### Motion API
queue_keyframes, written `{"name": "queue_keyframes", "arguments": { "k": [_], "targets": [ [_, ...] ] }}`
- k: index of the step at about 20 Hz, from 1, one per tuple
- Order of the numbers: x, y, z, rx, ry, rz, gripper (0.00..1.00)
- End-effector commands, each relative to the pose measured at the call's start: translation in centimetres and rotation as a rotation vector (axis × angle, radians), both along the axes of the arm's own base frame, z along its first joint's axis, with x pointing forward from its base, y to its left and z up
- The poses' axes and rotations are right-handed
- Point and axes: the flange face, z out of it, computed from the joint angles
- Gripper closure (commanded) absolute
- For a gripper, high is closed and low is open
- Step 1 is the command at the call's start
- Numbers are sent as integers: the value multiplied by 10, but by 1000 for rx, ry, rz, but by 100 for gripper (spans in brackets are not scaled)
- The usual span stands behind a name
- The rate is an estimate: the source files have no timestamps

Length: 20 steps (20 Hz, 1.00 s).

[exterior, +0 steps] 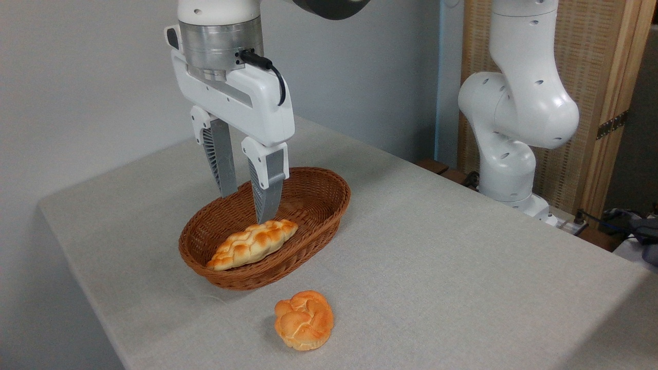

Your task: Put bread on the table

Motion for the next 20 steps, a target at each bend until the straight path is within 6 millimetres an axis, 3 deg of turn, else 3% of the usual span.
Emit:
{"name": "queue_keyframes", "arguments": {
  "k": [1,9,16,19,20],
  "targets": [
    [-3,0,6,4,11,1,0],
    [-3,-7,5,3,14,3,0],
    [-4,-34,-3,-6,22,-37,0],
    [-7,-54,-22,-9,56,-21,0],
    [-9,-68,-29,-10,61,-42,0]
  ]
}}
